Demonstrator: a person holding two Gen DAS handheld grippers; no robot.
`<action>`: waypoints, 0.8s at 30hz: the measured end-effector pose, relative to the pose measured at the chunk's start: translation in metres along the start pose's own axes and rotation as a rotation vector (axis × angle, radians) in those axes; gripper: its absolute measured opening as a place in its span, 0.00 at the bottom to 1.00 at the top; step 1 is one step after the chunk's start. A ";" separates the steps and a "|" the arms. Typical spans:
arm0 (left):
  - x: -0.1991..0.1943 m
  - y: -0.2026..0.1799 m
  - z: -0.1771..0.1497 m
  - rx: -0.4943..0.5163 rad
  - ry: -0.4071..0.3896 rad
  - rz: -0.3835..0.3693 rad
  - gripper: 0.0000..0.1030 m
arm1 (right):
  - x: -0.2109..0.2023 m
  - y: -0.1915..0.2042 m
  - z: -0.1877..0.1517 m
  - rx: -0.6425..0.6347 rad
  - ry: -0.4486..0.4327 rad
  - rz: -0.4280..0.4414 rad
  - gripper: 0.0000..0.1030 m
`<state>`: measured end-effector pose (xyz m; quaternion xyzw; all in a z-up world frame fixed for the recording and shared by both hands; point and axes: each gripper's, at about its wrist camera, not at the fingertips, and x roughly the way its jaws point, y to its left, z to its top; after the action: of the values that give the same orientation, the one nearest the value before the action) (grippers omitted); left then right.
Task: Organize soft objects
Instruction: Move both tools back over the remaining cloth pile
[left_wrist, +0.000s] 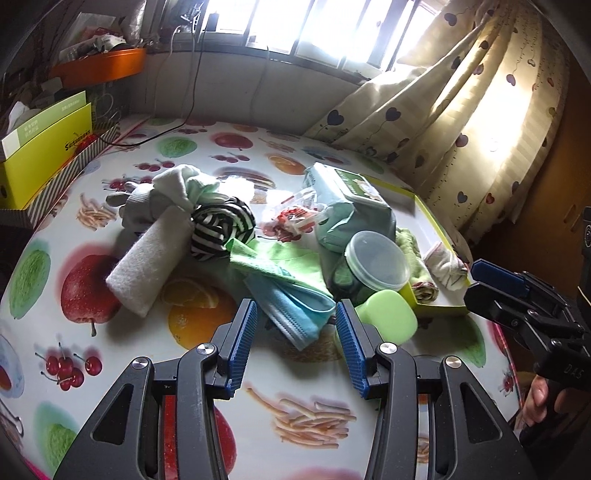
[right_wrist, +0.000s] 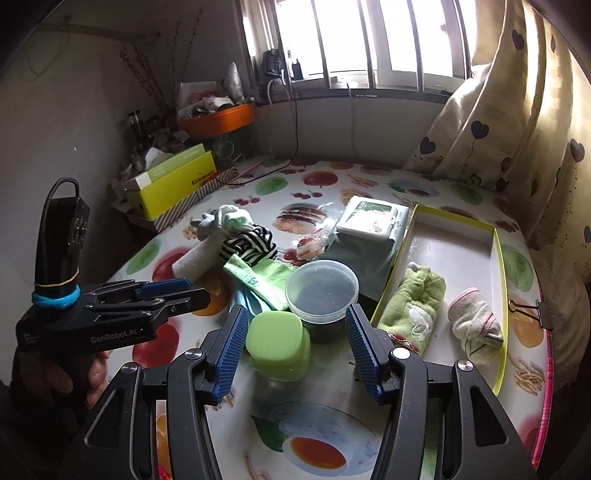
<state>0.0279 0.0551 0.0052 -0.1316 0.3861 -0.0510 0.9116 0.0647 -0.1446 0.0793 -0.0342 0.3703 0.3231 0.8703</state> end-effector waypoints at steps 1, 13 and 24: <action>0.000 0.002 0.000 -0.002 0.001 0.008 0.45 | 0.002 0.002 0.001 -0.005 0.003 0.007 0.53; 0.000 0.028 0.003 -0.035 -0.002 0.050 0.45 | 0.033 0.023 0.017 -0.040 0.046 0.061 0.53; 0.003 0.067 0.004 -0.107 -0.005 0.083 0.45 | 0.060 0.037 0.032 -0.069 0.080 0.085 0.53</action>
<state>0.0326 0.1193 -0.0131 -0.1639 0.3913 0.0079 0.9055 0.0935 -0.0740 0.0692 -0.0611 0.3947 0.3706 0.8385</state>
